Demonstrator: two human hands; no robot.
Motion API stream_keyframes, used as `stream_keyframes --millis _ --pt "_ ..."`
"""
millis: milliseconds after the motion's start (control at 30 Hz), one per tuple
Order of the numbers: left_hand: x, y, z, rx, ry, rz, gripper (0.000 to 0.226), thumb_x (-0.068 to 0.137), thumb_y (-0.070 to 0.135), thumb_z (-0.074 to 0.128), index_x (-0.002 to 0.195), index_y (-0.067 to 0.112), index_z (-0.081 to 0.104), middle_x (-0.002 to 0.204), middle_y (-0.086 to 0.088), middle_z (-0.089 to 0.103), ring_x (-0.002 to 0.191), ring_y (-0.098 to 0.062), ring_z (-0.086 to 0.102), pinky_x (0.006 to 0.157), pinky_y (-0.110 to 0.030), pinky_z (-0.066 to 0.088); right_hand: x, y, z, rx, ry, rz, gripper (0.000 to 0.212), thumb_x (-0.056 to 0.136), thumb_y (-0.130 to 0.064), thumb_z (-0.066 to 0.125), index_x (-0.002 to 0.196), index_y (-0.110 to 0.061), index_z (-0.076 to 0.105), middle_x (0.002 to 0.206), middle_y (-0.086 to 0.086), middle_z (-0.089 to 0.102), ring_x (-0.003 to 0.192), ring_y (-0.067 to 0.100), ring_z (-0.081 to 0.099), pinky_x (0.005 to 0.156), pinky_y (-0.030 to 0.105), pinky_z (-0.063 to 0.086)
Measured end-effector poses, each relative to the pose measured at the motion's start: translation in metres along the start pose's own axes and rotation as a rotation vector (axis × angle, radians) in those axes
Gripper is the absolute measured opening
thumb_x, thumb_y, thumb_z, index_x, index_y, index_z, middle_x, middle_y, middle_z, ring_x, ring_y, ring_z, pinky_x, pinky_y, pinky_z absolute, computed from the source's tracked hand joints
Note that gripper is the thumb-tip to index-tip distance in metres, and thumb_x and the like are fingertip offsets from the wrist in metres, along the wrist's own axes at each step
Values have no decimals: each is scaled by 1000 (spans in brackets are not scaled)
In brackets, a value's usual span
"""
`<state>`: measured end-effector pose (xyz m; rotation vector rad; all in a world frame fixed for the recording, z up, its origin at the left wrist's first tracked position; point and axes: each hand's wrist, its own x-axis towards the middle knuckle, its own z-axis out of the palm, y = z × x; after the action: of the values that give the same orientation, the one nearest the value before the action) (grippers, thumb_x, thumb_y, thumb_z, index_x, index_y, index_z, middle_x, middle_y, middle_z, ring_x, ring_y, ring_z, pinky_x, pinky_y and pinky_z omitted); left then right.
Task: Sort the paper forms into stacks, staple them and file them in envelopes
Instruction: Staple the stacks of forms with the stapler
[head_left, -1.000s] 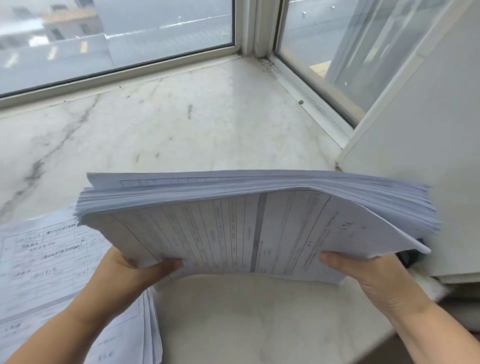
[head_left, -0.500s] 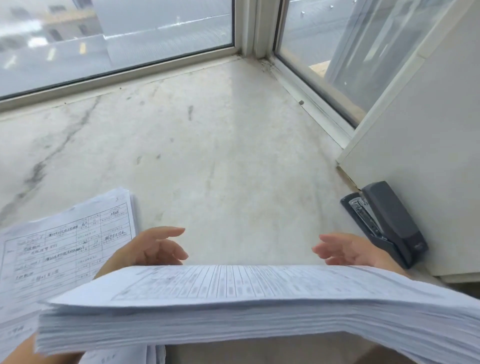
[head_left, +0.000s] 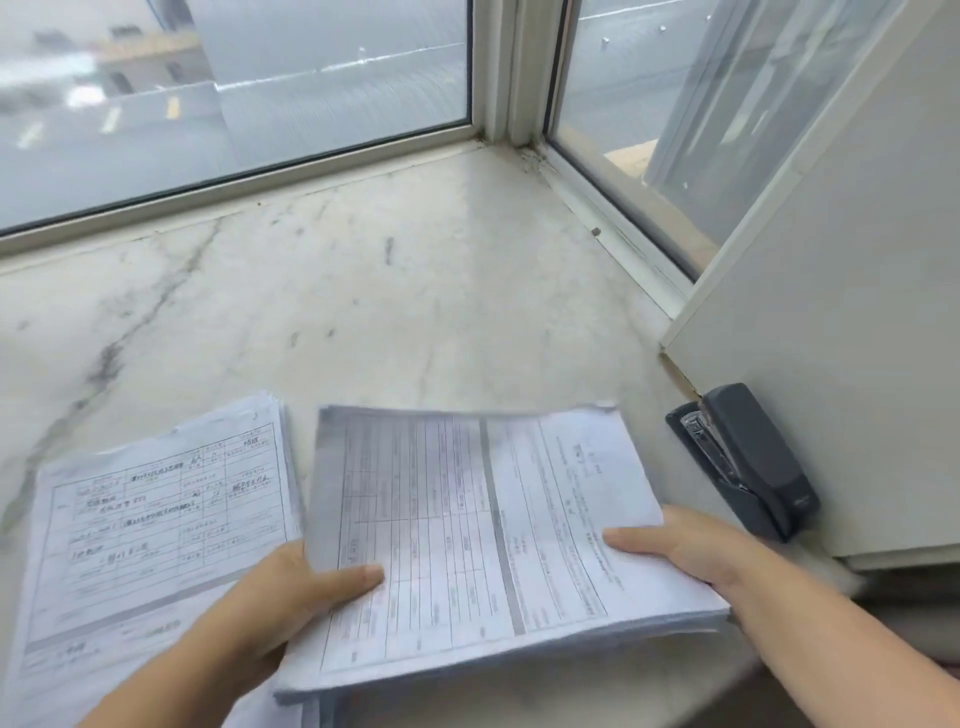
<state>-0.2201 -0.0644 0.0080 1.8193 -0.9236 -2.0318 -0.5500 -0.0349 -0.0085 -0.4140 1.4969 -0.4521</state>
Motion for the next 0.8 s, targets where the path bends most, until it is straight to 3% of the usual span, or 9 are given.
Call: stream_keyframes --millis 67,133,233,400,467,567,667,733,800 --pt "0 -2 1 -19 20 6 27 77 -2 70 103 -6 66 86 -21 73 66 -30 72 48 -27 54 1 5 -3 4 -25 -9 30 83 -4 68 113 -1 67 98 13 75 83 25 74 66 30 58" --pt "-1 -3 1 -109 22 26 29 74 -1 71 103 -7 65 85 -24 72 61 -31 71 44 -28 54 4 1 -1 46 -37 -13 27 85 -4 66 112 -2 67 101 16 74 87 28 74 69 34 60" --pt "0 -5 2 -164 18 95 69 40 20 96 99 -4 68 85 -25 72 60 -33 71 44 -30 54 0 -2 -3 176 -50 -26 24 89 -9 61 112 -1 66 104 19 73 89 30 73 74 38 61" --pt "3 -12 8 -313 86 204 103 11 37 98 102 0 68 92 -25 72 70 -35 72 49 -34 57 -6 4 -14 311 -21 -88 32 71 -12 65 102 -4 65 80 13 72 60 20 69 50 26 56" --pt "3 -19 13 -367 104 238 84 30 27 98 104 0 68 96 -24 72 74 -35 72 52 -35 58 -4 11 -11 466 26 -129 31 66 -14 68 95 -5 64 74 13 71 56 19 68 50 26 57" --pt "-2 -25 27 -421 143 285 40 68 8 72 107 2 67 98 -19 73 81 -31 73 57 -31 59 -2 18 3 641 31 -158 20 71 -14 64 91 -11 64 73 12 71 58 20 69 52 28 58" --pt "-5 -29 31 -407 193 333 29 74 2 67 103 3 67 90 -14 75 75 -26 73 53 -26 58 2 18 8 590 35 -225 23 77 -8 62 100 -12 63 79 9 73 60 18 69 52 26 57" --pt "-6 -26 29 -387 213 356 29 70 4 69 98 3 69 92 -17 74 75 -27 73 55 -27 58 3 14 3 491 46 -294 28 75 -7 71 102 -9 63 79 8 74 59 15 69 52 25 56" --pt "-8 -20 25 -379 201 423 31 63 14 77 92 3 73 96 -19 73 80 -28 73 60 -28 59 4 11 -7 393 21 -345 68 47 -25 95 104 -7 64 85 11 74 62 17 70 53 26 56"
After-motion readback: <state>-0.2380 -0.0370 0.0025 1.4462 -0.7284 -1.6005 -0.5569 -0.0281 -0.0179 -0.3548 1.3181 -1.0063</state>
